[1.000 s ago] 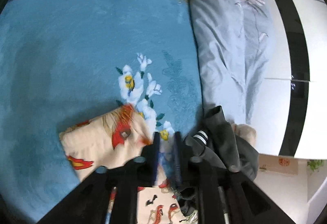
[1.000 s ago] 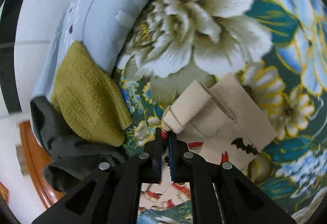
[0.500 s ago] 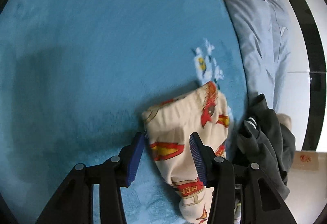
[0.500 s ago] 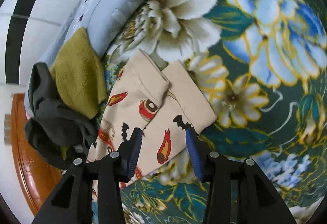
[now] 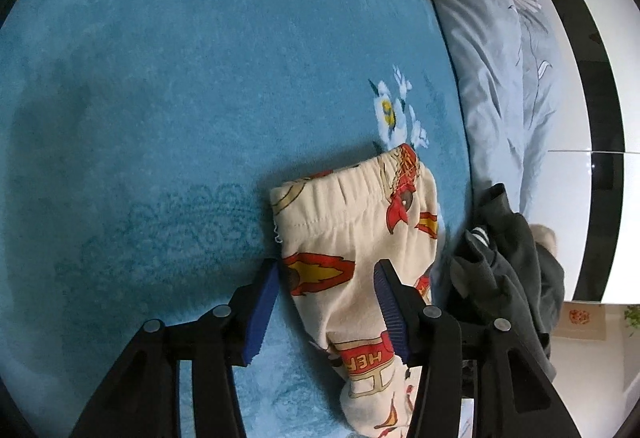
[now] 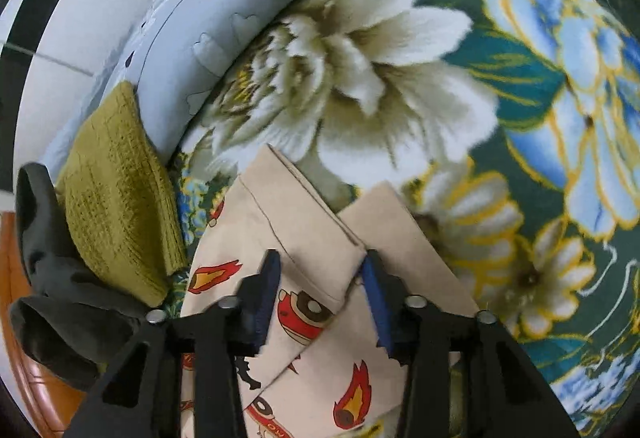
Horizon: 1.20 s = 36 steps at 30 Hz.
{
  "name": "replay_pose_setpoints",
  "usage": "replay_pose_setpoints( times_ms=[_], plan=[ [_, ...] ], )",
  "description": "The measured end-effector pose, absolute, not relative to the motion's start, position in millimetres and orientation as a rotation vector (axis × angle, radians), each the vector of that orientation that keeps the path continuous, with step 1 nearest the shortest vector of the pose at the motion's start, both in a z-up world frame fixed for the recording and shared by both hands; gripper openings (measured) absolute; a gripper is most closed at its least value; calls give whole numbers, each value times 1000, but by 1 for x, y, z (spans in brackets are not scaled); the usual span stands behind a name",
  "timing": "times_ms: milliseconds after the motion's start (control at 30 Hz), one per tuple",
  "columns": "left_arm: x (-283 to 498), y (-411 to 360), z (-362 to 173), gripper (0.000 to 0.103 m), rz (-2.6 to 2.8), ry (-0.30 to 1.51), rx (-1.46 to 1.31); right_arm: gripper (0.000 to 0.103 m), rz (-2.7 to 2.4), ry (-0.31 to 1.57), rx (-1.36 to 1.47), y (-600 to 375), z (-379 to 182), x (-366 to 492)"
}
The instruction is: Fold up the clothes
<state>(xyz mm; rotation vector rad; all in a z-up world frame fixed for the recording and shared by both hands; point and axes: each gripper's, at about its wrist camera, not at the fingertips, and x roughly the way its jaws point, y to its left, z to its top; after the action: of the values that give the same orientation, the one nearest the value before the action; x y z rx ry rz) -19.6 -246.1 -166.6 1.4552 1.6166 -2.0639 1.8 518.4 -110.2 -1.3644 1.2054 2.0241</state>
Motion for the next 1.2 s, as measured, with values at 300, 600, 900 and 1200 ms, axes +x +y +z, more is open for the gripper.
replay_pose_setpoints(
  times_ms=[300,600,900,1200],
  plan=[
    [-18,-245,-169,53,-2056,1685,1419,6,2204,1053,-1271,519,-41,39],
    [-28,-236,-166,56,-2122,1588,1472,9,2060,1064,-1382,523,-93,64],
    [-32,-232,-165,60,-2148,1554,1464,54,2050,1109,-1358,525,-100,75],
    [-29,-236,-167,60,-2110,1636,1426,52,2108,1133,-1399,518,-87,68]
  ],
)
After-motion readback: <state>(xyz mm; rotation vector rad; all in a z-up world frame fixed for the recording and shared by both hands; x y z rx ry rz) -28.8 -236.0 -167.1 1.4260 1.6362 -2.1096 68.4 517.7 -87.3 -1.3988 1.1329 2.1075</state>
